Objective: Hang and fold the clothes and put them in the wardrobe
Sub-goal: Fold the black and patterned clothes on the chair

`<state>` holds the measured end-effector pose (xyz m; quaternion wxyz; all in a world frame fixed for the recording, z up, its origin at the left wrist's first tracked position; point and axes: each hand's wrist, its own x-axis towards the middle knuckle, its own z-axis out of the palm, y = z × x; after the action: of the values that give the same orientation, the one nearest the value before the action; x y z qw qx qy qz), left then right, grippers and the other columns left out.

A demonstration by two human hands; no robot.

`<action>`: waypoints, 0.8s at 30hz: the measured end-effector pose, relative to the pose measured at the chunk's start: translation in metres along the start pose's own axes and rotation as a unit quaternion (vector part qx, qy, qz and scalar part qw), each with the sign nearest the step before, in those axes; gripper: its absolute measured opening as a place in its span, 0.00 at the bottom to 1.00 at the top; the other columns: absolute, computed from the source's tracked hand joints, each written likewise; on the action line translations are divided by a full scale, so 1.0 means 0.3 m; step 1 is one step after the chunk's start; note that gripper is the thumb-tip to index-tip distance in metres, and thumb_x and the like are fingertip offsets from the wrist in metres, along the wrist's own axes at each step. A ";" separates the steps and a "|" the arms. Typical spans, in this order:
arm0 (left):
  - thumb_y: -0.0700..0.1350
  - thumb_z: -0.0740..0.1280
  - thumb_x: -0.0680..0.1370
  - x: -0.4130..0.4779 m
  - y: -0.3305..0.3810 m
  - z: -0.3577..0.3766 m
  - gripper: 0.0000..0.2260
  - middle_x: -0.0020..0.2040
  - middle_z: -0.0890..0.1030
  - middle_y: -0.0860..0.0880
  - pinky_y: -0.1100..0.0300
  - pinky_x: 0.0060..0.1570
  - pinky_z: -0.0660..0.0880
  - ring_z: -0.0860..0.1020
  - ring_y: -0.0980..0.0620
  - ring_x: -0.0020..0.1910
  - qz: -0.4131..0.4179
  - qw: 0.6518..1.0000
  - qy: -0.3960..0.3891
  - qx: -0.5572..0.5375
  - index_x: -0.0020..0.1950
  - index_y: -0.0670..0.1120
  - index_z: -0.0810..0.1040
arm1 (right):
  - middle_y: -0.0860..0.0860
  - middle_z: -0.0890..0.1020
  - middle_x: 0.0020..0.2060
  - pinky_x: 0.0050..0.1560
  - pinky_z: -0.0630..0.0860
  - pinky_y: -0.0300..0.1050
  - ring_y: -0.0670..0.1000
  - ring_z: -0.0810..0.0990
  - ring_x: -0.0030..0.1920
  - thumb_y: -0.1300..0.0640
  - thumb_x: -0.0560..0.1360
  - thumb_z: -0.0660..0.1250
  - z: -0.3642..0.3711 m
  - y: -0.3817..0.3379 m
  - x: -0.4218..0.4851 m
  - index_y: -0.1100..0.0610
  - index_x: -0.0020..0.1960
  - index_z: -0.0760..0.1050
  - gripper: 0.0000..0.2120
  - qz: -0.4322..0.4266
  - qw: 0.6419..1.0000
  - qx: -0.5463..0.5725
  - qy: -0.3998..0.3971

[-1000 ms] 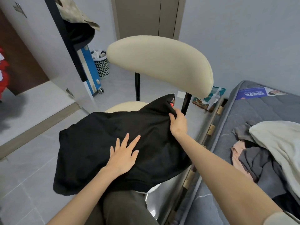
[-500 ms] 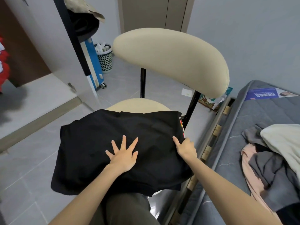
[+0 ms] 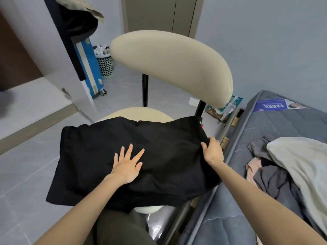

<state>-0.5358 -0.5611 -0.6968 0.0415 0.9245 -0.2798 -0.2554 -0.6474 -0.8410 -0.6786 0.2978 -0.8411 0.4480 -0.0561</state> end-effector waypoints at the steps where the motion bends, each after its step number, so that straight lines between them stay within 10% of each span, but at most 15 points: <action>1: 0.54 0.48 0.84 0.003 0.008 0.008 0.24 0.78 0.34 0.49 0.43 0.74 0.37 0.34 0.40 0.76 0.002 1.000 -0.003 0.006 0.77 0.62 0.41 | 0.61 0.70 0.66 0.64 0.70 0.55 0.62 0.72 0.64 0.56 0.82 0.59 -0.002 0.021 0.000 0.60 0.70 0.65 0.19 0.003 0.999 0.001 -0.036; 13: 0.49 0.59 0.81 -0.051 -0.132 -0.084 0.26 0.79 0.51 0.48 0.46 0.73 0.56 0.51 0.42 0.76 -0.067 0.962 0.252 -0.086 0.78 0.51 0.55 | 0.54 0.65 0.74 0.73 0.57 0.46 0.55 0.62 0.74 0.57 0.80 0.61 0.145 -0.210 -0.154 0.54 0.74 0.65 0.22 -0.195 0.973 -0.019 -0.123; 24: 0.51 0.63 0.80 -0.024 -0.471 -0.164 0.31 0.75 0.62 0.39 0.44 0.73 0.58 0.61 0.39 0.74 -0.249 0.840 0.267 -0.402 0.78 0.42 0.53 | 0.54 0.59 0.77 0.75 0.54 0.56 0.56 0.55 0.76 0.54 0.80 0.61 0.378 -0.617 -0.259 0.51 0.76 0.62 0.24 -0.346 0.923 -0.061 -0.157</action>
<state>-0.4465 -0.4419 -0.6822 0.4178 0.8975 0.1087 -0.0905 -0.5192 -0.6508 -0.6557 0.2747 -0.9582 0.0794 0.0047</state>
